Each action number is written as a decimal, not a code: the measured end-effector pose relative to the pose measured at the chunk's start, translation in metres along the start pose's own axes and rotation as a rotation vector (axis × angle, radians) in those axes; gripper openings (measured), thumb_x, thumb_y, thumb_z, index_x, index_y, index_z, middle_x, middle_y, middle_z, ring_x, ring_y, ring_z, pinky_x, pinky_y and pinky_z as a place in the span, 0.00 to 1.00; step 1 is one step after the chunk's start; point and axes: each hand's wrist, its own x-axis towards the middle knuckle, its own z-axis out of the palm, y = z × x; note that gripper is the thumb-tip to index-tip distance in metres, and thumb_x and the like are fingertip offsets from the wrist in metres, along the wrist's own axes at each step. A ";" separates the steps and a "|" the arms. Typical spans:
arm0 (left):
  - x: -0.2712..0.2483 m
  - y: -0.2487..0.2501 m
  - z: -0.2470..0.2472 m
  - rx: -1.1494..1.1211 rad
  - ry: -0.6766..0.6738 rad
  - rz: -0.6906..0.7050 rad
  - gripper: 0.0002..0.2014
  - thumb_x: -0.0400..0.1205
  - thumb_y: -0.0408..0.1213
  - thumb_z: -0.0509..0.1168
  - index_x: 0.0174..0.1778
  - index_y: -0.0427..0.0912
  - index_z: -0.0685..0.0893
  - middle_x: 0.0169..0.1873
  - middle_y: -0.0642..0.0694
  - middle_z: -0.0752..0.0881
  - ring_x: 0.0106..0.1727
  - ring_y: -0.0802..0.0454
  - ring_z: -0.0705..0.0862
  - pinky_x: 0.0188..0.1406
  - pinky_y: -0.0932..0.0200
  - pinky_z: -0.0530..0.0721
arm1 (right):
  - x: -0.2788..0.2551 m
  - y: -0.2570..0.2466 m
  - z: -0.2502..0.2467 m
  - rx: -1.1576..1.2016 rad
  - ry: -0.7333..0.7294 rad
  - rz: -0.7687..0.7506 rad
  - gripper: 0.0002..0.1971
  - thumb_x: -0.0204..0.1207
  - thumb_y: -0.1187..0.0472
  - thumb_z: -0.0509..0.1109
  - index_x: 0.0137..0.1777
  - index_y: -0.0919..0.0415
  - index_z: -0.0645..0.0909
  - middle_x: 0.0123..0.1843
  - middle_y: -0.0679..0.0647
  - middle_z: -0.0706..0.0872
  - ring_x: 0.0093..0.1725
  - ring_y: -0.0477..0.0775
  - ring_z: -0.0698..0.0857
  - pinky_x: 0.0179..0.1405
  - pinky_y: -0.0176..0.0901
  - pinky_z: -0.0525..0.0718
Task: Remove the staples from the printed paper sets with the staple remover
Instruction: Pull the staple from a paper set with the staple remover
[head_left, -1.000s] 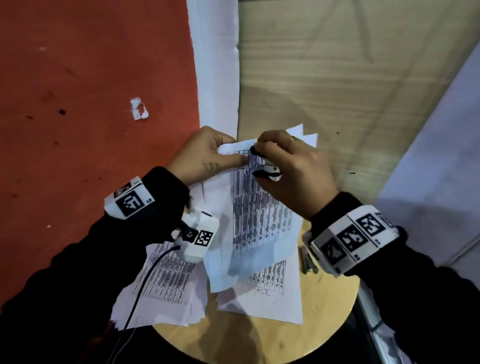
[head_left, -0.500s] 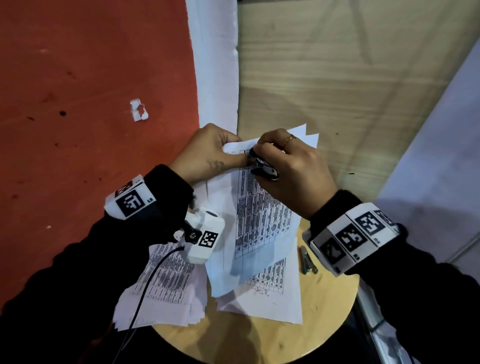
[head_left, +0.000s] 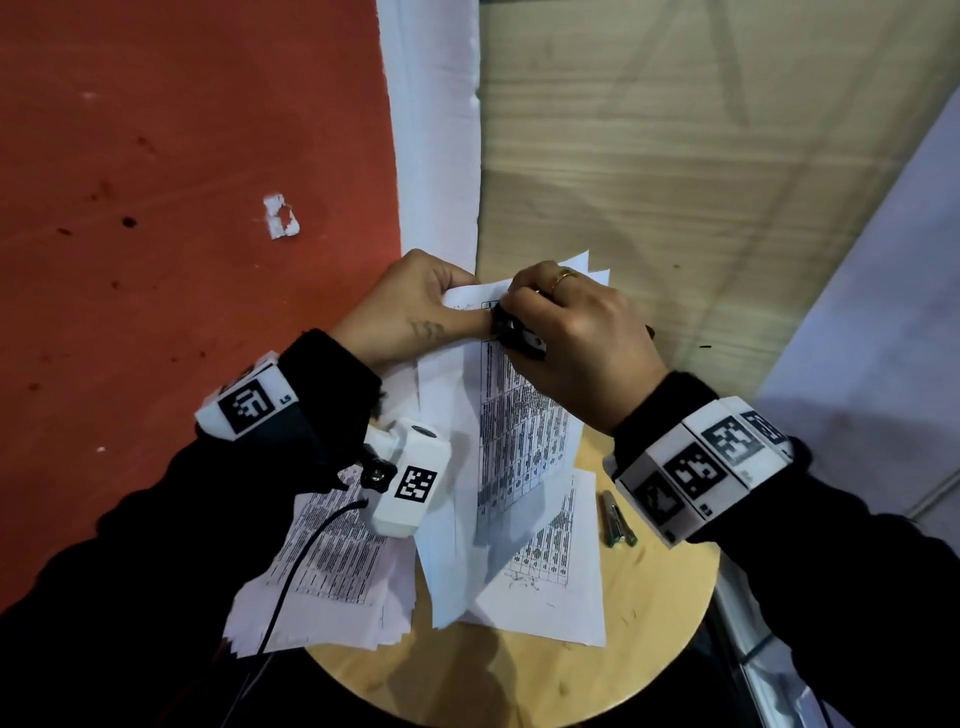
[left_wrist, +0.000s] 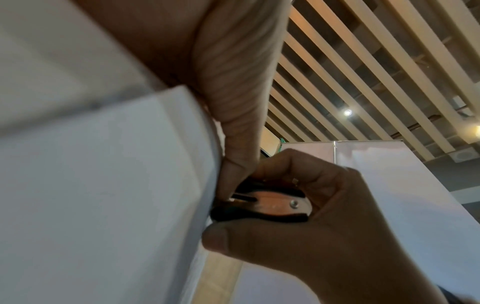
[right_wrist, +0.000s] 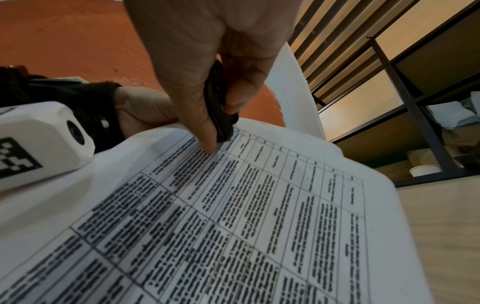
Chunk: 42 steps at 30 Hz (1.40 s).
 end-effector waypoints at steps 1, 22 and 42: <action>-0.001 0.001 -0.001 -0.012 -0.005 -0.003 0.26 0.59 0.49 0.73 0.37 0.25 0.85 0.33 0.39 0.78 0.37 0.49 0.73 0.37 0.51 0.68 | 0.000 0.000 0.000 -0.001 0.000 -0.003 0.07 0.62 0.67 0.73 0.40 0.68 0.83 0.41 0.62 0.86 0.35 0.65 0.85 0.20 0.49 0.82; -0.011 0.006 -0.005 -0.211 0.027 0.052 0.07 0.68 0.31 0.76 0.35 0.34 0.84 0.27 0.49 0.81 0.27 0.62 0.77 0.25 0.70 0.73 | -0.009 0.001 -0.006 0.557 0.134 0.288 0.14 0.63 0.67 0.80 0.47 0.69 0.84 0.45 0.54 0.84 0.44 0.53 0.86 0.45 0.50 0.85; -0.008 -0.028 -0.032 0.273 0.114 0.193 0.08 0.69 0.40 0.75 0.30 0.56 0.82 0.28 0.66 0.83 0.31 0.70 0.79 0.33 0.75 0.70 | -0.064 0.057 0.035 0.831 -0.372 0.988 0.17 0.52 0.73 0.85 0.36 0.55 0.85 0.49 0.56 0.84 0.45 0.62 0.86 0.46 0.43 0.85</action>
